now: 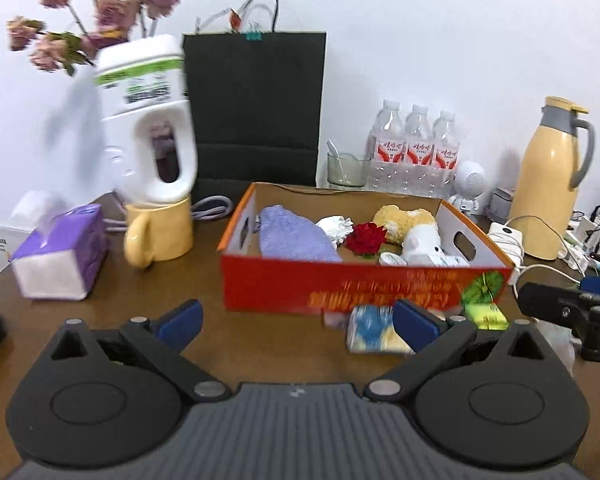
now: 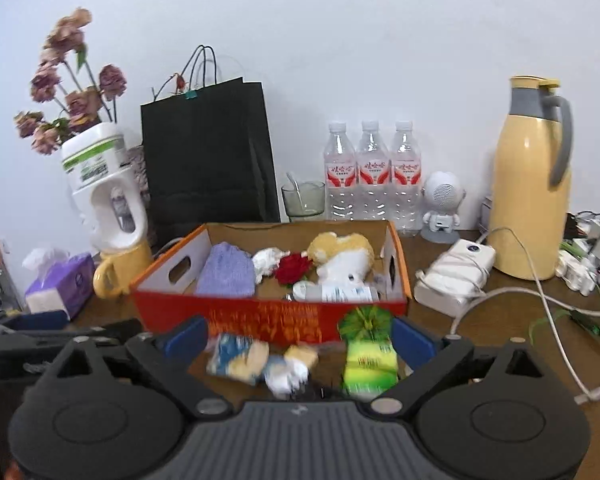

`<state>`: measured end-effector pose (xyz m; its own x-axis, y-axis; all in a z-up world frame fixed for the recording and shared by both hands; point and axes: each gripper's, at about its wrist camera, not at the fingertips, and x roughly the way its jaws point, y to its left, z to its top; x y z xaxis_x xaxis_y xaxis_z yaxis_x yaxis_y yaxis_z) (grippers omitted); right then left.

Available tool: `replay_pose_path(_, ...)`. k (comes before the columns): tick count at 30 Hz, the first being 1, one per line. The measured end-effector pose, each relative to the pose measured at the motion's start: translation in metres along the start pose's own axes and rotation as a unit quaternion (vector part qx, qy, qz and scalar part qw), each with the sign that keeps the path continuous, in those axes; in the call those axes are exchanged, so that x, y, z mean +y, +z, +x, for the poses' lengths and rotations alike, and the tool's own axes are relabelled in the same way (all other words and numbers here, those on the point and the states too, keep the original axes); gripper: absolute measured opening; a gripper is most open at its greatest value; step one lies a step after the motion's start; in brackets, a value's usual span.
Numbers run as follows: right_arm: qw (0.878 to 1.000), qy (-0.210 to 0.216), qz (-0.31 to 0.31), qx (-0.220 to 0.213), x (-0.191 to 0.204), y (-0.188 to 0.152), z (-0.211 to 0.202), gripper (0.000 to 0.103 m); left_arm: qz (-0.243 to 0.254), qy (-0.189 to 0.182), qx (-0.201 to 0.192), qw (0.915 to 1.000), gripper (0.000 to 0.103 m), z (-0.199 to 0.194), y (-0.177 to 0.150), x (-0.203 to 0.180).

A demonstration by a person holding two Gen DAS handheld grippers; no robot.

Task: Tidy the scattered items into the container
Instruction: 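Withdraw both tools from the box toward the remaining items, then grasp the blue-and-yellow wrapped packet with the left tool and lift it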

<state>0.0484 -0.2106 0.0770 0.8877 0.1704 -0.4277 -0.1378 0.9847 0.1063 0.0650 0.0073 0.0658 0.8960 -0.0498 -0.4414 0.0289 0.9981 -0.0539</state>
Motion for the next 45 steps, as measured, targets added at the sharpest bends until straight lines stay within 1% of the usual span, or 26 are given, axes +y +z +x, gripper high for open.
replay_pose_path(2,1.000,0.000,0.018,0.001,-0.004,-0.018,-0.009,0.100,0.004,0.013,-0.011,0.9998,0.103,-0.015,-0.014,0.003)
replay_pose_path(4,0.999,0.015,0.043,0.011,-0.008,-0.034,-0.015,0.100,0.013,0.022,-0.012,0.9996,0.103,-0.025,-0.025,0.003)
replay_pose_path(7,0.998,0.026,0.044,0.028,-0.004,-0.051,-0.021,0.100,0.027,0.010,-0.012,0.9995,0.103,-0.032,-0.036,0.004)
replay_pose_path(10,0.999,0.030,0.021,0.031,0.006,-0.061,-0.026,0.100,0.036,-0.003,0.007,0.9993,0.103,-0.027,-0.045,0.003)
replay_pose_path(13,0.998,0.041,0.012,0.035,0.010,-0.065,-0.025,0.101,0.043,-0.015,0.046,0.9979,0.103,-0.016,-0.052,0.000)
replay_pose_path(16,0.998,0.043,0.006,0.045,0.010,-0.068,-0.021,0.101,0.046,-0.014,0.065,0.9968,0.103,-0.009,-0.056,-0.002)
replay_pose_path(18,0.998,0.039,0.003,0.051,0.009,-0.072,-0.020,0.101,0.043,-0.012,0.069,0.9966,0.103,-0.006,-0.057,-0.001)
replay_pose_path(21,0.997,0.046,0.007,0.058,0.003,-0.077,-0.021,0.101,0.040,-0.008,0.072,0.9966,0.103,-0.004,-0.057,-0.001)
replay_pose_path(24,0.996,0.050,0.024,0.065,-0.005,-0.080,-0.017,0.101,0.040,-0.009,0.071,0.9966,0.103,0.000,-0.054,-0.005)
replay_pose_path(28,0.995,0.048,0.056,0.071,-0.017,-0.077,-0.004,0.101,0.057,-0.020,0.063,0.9961,0.103,0.006,-0.050,-0.017)
replay_pose_path(32,0.996,0.036,0.062,0.050,-0.024,-0.067,0.005,0.098,0.089,-0.026,0.051,0.9944,0.103,0.024,-0.042,-0.033)
replay_pose_path(34,0.996,0.038,0.062,0.044,-0.027,-0.062,0.009,0.091,0.103,-0.025,0.043,0.9935,0.103,0.037,-0.034,-0.041)
replay_pose_path(37,0.996,0.038,0.072,0.032,-0.032,-0.056,0.010,0.089,0.117,-0.039,0.034,0.9918,0.103,0.058,-0.022,-0.051)
replay_pose_path(40,0.996,0.035,0.075,0.023,-0.034,-0.053,0.011,0.089,0.119,-0.059,0.034,0.9906,0.098,0.076,-0.014,-0.055)
replay_pose_path(42,0.997,0.035,0.071,0.023,-0.033,-0.051,0.013,0.089,0.129,-0.064,0.039,0.9889,0.086,0.085,-0.013,-0.058)
replay_pose_path(44,0.997,0.033,0.071,0.024,-0.033,-0.051,0.016,0.089,0.142,-0.079,0.048,0.9856,0.081,0.092,-0.015,-0.058)
replay_pose_path(45,0.997,0.033,0.071,0.025,-0.033,-0.052,0.017,0.089,0.148,-0.082,0.056,0.9841,0.080,0.095,-0.016,-0.059)
